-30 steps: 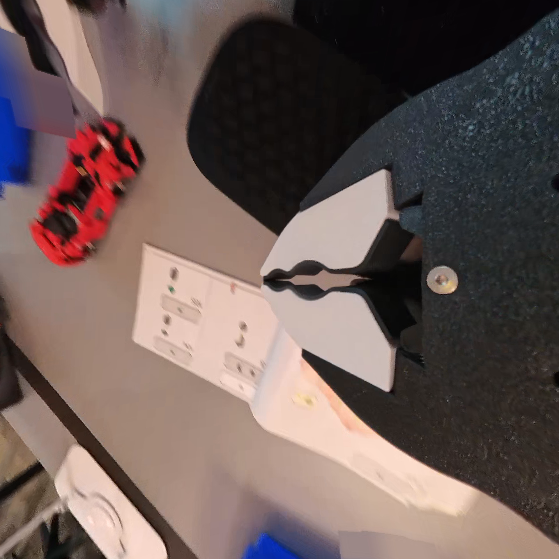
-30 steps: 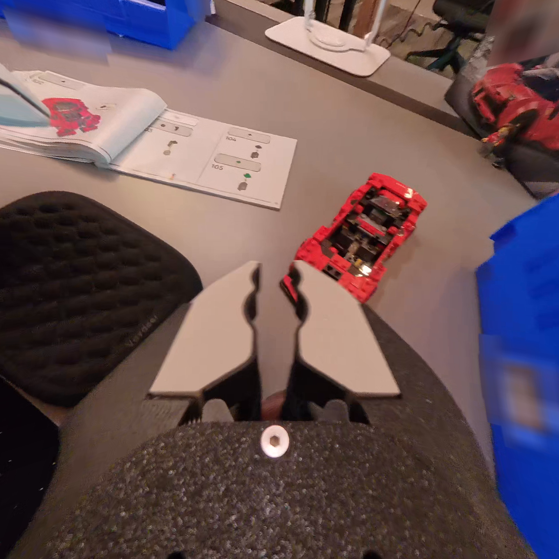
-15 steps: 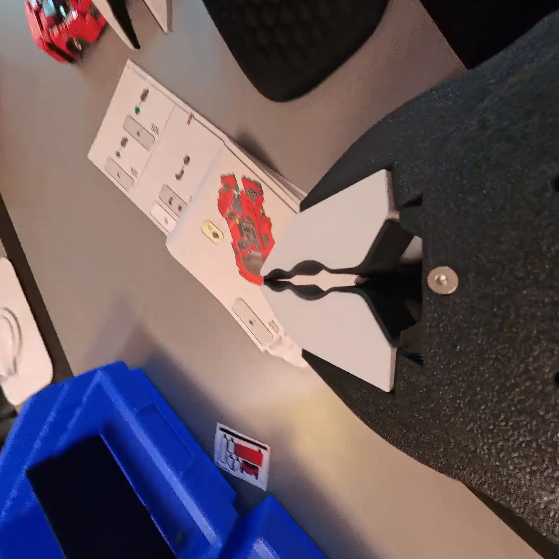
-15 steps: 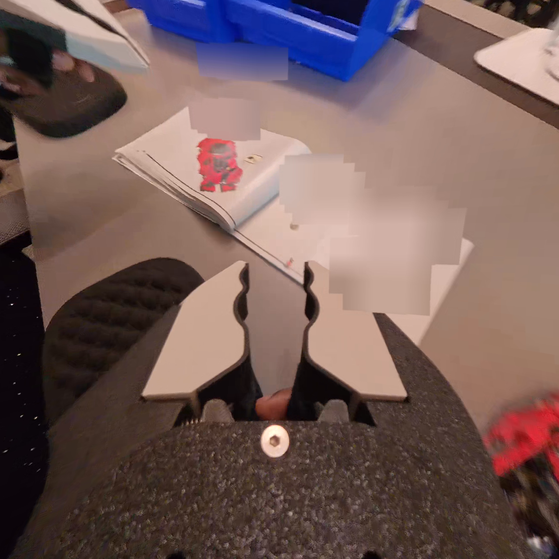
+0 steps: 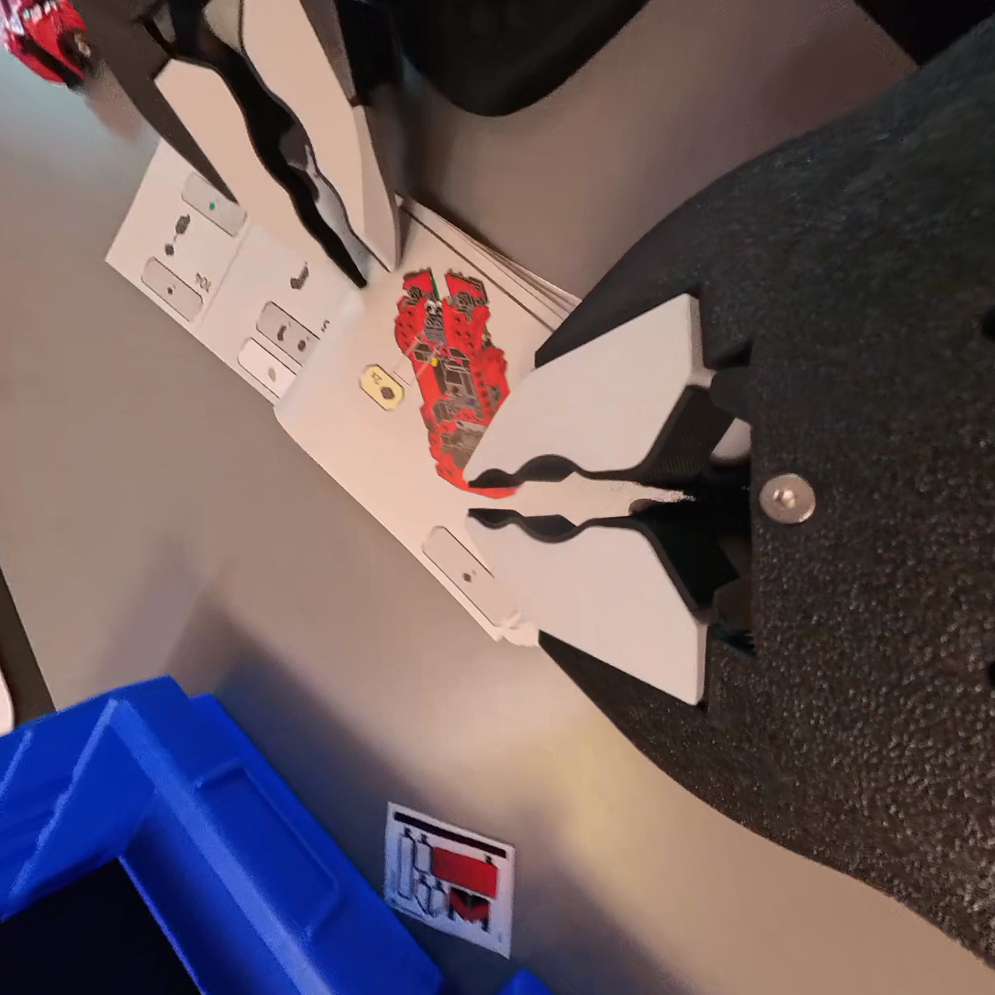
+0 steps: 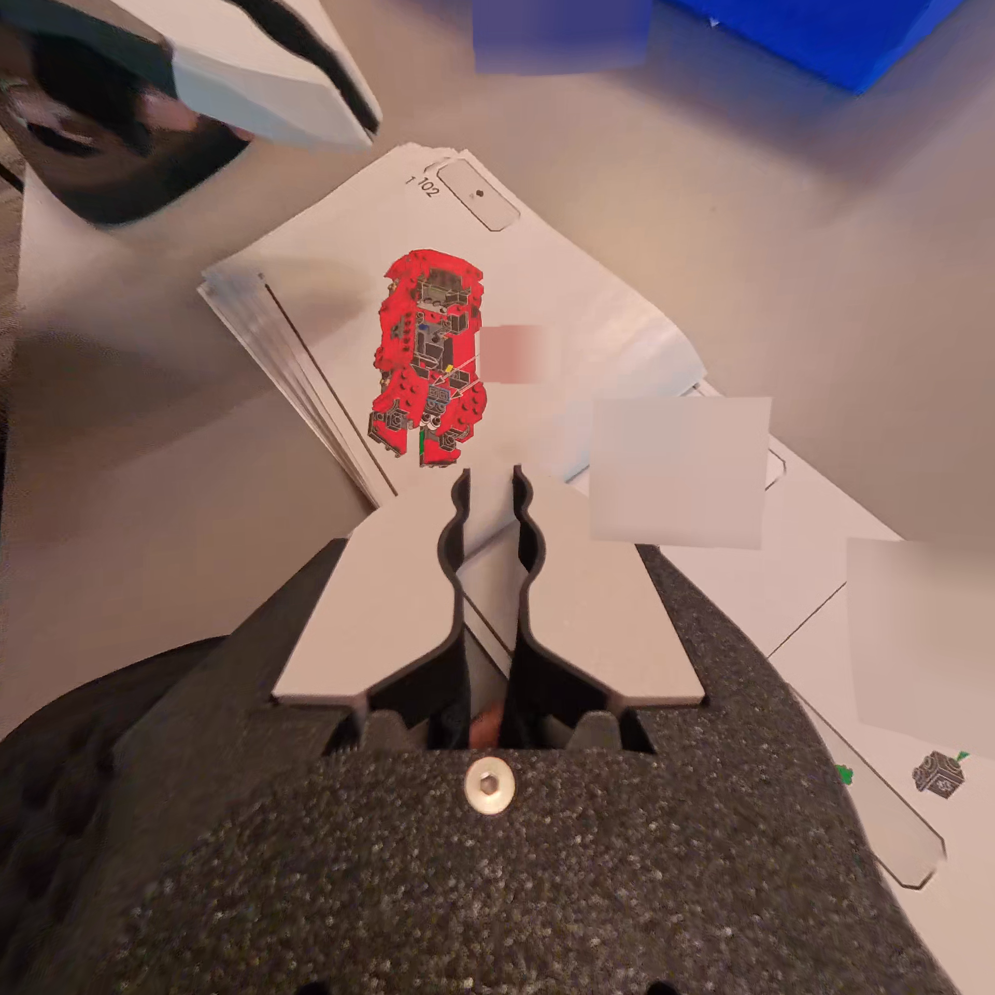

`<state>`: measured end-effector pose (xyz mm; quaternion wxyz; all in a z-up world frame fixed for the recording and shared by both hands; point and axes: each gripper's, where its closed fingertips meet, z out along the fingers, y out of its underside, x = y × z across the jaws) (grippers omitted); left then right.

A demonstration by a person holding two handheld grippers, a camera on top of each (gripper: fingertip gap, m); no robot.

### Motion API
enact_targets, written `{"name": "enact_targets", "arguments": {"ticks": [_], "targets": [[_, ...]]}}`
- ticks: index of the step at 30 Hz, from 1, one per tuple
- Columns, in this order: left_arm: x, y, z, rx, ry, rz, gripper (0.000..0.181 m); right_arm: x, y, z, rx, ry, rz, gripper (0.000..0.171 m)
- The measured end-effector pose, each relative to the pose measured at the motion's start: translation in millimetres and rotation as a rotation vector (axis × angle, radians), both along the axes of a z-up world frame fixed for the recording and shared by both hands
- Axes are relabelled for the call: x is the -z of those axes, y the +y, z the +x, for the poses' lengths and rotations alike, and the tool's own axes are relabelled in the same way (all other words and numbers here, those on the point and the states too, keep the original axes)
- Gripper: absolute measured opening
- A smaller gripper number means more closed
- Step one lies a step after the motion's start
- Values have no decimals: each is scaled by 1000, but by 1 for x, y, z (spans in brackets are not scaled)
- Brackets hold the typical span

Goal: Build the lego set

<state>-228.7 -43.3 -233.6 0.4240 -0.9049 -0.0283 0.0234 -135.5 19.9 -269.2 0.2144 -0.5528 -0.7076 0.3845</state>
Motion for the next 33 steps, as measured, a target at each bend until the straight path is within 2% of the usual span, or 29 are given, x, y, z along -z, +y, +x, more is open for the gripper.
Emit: {"name": "enact_targets", "arguments": {"ticks": [2,6,9,12,14,18,20,25,29,33], "targets": [[-1,17,9,52,-18,16,6,0,-2,0,5,20,17,16],[-8,69,58,253,-78,82,6,2,-10,-1,-7,40,74,16],[15,94,75,325,19,-7,4,2,-18,-2,-20,41,81,16],[44,91,72,328,33,-131,0,-1,-15,3,-31,18,93,21],[43,90,72,329,-41,-74,0,-5,-2,10,14,-4,58,33],[40,87,71,343,-90,-39,0,6,37,18,133,-48,68,34],[40,84,70,345,-57,-44,0,10,46,18,158,-29,130,23],[37,72,67,315,2,-24,0,10,52,18,245,-19,128,12],[40,56,61,286,-40,-41,0,11,55,19,267,-16,153,7],[41,53,60,279,12,-45,0,11,55,19,267,-19,129,6]]}}
